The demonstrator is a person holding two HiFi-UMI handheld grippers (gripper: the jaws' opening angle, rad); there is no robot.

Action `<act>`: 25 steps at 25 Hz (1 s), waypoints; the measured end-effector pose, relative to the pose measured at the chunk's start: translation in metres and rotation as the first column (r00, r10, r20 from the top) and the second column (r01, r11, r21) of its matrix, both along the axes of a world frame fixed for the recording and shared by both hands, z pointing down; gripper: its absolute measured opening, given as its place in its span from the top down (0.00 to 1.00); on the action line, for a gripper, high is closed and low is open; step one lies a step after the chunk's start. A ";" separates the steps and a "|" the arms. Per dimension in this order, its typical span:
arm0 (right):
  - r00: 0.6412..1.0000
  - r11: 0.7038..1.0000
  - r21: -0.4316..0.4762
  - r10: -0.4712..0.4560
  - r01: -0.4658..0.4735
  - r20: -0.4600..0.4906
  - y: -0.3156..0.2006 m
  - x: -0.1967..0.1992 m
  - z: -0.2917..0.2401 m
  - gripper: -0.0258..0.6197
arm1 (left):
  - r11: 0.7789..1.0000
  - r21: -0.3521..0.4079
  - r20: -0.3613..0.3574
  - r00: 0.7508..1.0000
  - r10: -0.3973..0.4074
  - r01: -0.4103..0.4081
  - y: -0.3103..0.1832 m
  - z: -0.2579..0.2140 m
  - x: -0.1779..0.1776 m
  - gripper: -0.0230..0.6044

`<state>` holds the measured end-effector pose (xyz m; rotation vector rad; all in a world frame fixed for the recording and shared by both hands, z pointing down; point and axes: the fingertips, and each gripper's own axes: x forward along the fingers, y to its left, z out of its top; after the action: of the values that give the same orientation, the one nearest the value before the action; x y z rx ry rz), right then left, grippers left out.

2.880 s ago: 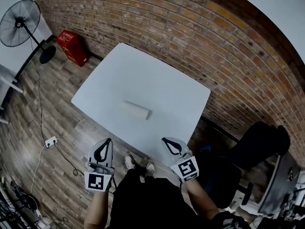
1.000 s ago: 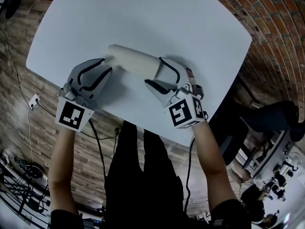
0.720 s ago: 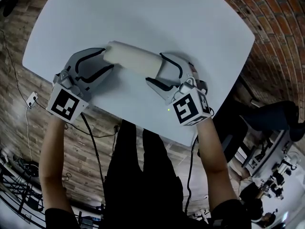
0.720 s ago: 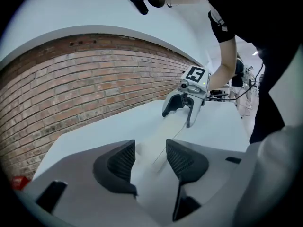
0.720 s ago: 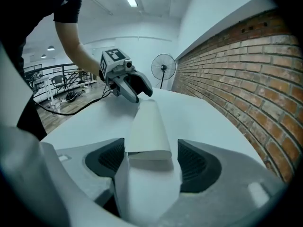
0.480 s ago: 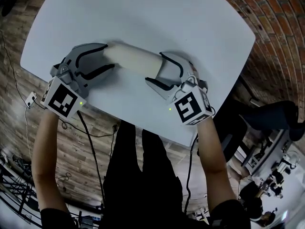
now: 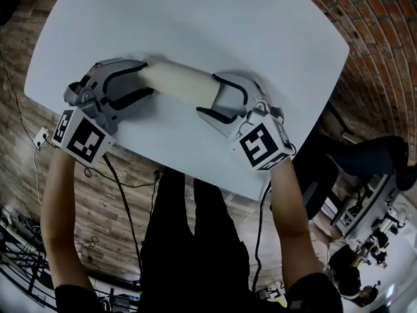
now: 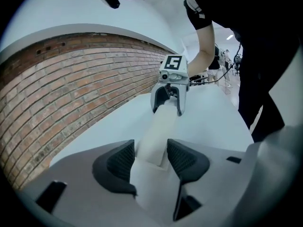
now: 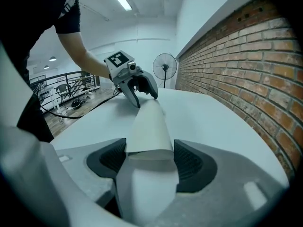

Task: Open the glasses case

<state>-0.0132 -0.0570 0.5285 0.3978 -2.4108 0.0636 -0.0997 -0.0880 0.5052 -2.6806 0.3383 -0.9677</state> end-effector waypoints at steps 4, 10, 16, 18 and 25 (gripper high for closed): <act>1.000 1.000 -0.008 -0.001 0.001 -0.002 -0.001 0.003 0.001 0.47 | 0.994 0.067 0.084 0.993 0.082 -0.088 0.006 0.002 0.007 0.68; 1.000 1.000 -0.009 -0.003 0.003 -0.001 -0.001 0.003 0.002 0.48 | 0.995 0.062 0.071 0.995 0.075 -0.080 0.001 0.001 0.005 0.75; 1.000 1.000 -0.012 -0.006 0.006 0.001 -0.003 0.004 0.002 0.48 | 0.985 0.119 0.105 0.988 0.116 -0.128 0.007 0.003 0.008 0.85; 1.000 1.000 -0.012 -0.006 0.006 0.000 -0.002 0.005 0.002 0.48 | 0.985 0.119 0.091 0.989 0.112 -0.123 0.008 0.001 0.008 0.86; 1.000 1.000 -0.014 -0.004 0.004 -0.002 -0.003 0.005 0.002 0.48 | 0.986 0.129 0.060 0.994 0.096 -0.103 0.004 -0.006 0.008 0.89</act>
<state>-0.0084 -0.0596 0.5305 0.3863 -2.4081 0.0776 -0.0919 -0.0843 0.4993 -2.5219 0.2461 -0.9507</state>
